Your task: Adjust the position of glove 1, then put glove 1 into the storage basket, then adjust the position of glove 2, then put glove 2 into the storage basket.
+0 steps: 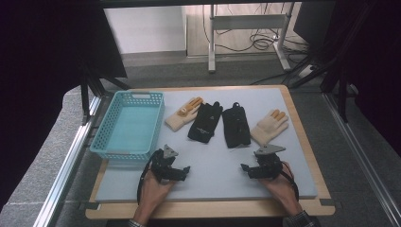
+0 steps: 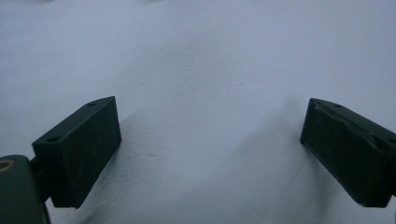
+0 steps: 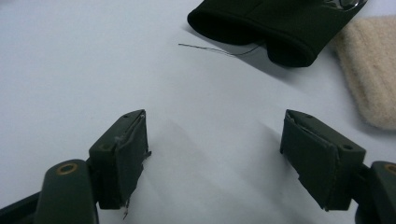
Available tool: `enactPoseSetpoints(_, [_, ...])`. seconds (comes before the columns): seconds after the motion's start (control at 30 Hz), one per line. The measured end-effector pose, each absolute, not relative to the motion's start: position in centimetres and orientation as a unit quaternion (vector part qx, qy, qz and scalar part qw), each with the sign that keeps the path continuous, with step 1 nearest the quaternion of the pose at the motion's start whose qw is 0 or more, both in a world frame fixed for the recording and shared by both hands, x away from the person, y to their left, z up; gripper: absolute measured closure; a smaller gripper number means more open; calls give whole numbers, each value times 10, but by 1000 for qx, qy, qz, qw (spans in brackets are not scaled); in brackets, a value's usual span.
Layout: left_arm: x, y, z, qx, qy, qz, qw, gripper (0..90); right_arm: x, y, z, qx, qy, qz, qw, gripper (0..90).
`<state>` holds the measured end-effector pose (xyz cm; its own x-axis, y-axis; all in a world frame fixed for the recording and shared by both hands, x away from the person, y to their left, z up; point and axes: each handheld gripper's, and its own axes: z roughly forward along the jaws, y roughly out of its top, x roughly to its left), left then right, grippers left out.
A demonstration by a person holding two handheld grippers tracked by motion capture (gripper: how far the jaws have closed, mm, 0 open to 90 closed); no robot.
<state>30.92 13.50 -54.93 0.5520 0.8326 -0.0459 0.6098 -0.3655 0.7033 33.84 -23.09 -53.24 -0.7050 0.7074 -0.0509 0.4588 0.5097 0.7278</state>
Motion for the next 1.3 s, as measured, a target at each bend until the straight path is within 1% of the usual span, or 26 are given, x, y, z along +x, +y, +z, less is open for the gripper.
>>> enactPoseSetpoints(0.23, [309, 135, -549, 810, 445, 163, 346, 52, 338, -231, -533, 343, 851, 357, 175, 218])
enactPoseSetpoints(0.47, [309, 135, -549, 810, 445, 162, 346, 53, 339, -230, -533, 348, 851, 353, 176, 176])
enactPoseSetpoints(0.77, [309, 135, -549, 810, 445, 162, 346, 54, 339, -231, -533, 348, 851, 354, 174, 184])
enactPoseSetpoints(1.13, [309, 135, -549, 810, 445, 162, 346, 55, 336, -230, -531, 342, 851, 362, 170, 299])
enactPoseSetpoints(1.17, [309, 135, -549, 810, 445, 162, 346, 55, 337, -231, -531, 343, 850, 362, 167, 316])
enactPoseSetpoints(1.3, [309, 135, -549, 810, 445, 162, 346, 55, 339, -232, -529, 350, 848, 366, 154, 335])
